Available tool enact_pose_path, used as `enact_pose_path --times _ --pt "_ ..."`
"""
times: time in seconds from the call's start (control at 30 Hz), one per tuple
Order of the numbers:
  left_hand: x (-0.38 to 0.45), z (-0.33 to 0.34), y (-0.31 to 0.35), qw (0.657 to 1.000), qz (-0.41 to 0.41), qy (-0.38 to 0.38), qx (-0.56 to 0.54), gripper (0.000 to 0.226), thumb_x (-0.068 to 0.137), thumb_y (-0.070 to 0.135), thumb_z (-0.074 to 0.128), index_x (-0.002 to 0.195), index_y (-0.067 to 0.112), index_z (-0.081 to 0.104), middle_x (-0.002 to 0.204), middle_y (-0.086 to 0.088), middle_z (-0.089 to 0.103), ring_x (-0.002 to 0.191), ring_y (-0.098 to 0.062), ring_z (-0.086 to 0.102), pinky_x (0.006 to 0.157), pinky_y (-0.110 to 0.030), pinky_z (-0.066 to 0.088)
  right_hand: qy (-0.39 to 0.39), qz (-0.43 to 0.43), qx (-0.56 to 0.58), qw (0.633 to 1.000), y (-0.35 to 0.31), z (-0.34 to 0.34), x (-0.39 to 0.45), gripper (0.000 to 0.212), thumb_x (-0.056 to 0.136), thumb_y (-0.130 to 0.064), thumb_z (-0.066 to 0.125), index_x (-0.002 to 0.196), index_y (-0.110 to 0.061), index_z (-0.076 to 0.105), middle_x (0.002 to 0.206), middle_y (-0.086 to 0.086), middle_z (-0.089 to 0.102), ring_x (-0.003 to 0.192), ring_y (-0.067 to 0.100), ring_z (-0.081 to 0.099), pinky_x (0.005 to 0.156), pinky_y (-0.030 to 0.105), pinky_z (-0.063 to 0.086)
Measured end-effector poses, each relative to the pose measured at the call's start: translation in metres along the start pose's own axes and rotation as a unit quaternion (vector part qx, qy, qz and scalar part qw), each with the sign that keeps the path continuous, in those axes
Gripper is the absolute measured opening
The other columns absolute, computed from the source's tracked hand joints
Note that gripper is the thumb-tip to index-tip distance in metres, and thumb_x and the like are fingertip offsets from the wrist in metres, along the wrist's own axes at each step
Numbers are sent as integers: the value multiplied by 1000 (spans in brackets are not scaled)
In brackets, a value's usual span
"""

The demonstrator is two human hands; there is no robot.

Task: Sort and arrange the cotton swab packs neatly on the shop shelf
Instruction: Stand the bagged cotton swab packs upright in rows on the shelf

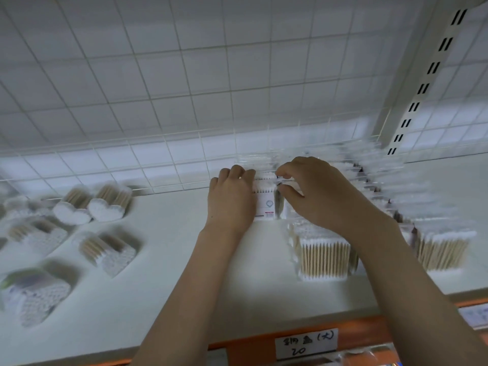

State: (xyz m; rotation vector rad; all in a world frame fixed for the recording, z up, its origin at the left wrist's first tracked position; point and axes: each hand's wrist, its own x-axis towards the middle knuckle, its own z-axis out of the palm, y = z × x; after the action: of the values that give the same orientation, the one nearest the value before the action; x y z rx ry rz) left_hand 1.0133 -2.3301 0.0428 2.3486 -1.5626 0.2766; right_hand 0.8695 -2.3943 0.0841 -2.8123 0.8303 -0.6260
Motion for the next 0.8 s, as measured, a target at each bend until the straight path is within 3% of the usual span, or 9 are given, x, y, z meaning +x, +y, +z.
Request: enact_pose_path --times 0.17,0.33,0.63,0.8 --pt "-20 -16 -17 999 -1 22 -27 49 90 25 52 137 21 38 136 2 38 123 -20 34 95 -27 24 -3 8 6 1000 -26 12 -4 33 94 -26 48 125 -16 54 115 -2 58 110 17 47 88 24 31" --pt "-65 -47 -60 998 -30 50 -14 42 89 34 54 129 24 47 119 5 56 110 -20 49 88 -30 30 6 0 -2 1000 -69 31 -9 31 93 -26 47 122 -16 54 114 -1 57 108 19 46 82 23 28" --pt "-171 -112 -191 992 -113 53 -10 26 82 31 64 106 21 65 95 0 66 94 -28 58 80 -37 39 -15 -16 62 998 -201 87 -18 32 93 -25 50 123 -17 55 116 -2 58 108 17 48 91 27 36" --pt "-215 -138 -272 985 -168 44 -3 34 82 35 63 111 17 64 98 -2 66 97 -30 58 83 -40 41 -5 -18 91 996 -275 113 -15 30 92 -20 53 121 -15 58 111 -1 60 103 19 51 85 24 36"
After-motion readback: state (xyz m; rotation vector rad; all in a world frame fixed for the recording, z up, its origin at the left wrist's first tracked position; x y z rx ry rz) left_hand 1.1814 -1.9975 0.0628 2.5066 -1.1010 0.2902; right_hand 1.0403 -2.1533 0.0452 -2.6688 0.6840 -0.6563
